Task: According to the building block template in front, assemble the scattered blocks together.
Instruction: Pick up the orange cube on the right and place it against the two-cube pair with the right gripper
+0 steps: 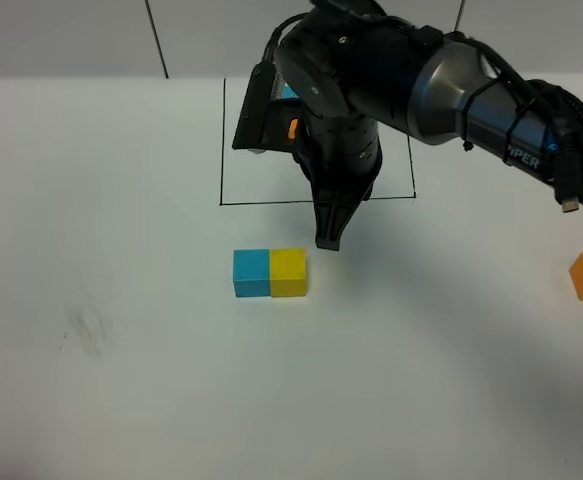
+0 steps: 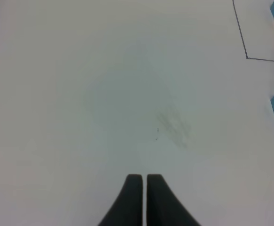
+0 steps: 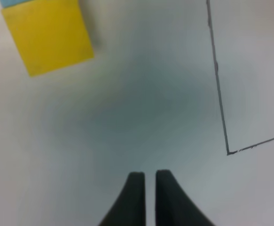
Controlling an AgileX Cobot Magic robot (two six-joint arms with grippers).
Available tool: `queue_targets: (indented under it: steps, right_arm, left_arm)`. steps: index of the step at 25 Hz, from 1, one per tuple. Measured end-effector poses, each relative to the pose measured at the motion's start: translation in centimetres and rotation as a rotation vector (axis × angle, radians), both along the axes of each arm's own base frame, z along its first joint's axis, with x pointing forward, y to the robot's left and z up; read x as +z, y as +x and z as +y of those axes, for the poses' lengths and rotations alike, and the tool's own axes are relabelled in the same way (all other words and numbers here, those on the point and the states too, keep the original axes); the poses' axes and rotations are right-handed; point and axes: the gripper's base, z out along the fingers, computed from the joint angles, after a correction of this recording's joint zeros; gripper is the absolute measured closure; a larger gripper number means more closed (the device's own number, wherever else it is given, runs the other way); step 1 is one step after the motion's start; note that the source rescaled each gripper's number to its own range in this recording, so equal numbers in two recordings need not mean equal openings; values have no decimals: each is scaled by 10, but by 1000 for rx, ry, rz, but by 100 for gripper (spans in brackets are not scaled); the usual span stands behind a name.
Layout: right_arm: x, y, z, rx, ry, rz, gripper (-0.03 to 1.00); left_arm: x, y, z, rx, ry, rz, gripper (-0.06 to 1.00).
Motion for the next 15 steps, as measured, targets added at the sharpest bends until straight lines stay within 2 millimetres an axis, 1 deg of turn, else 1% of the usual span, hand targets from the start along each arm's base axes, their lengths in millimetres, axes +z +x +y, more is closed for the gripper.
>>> queue_targets:
  steps: [5, 8, 12, 15]
  right_arm:
    - [6, 6, -16, -76, 29, 5, 95]
    - [2, 6, -31, -120, 15, 25, 95]
    - [-2, 3, -60, -200, -3, 59, 95]
    - [-2, -8, -84, -257, -19, 84, 95]
  left_arm:
    - [0, 0, 0, 0, 0, 0, 94]
    - [0, 0, 0, 0, 0, 0, 94]
    - [0, 0, 0, 0, 0, 0, 94]
    - [0, 0, 0, 0, 1, 0, 94]
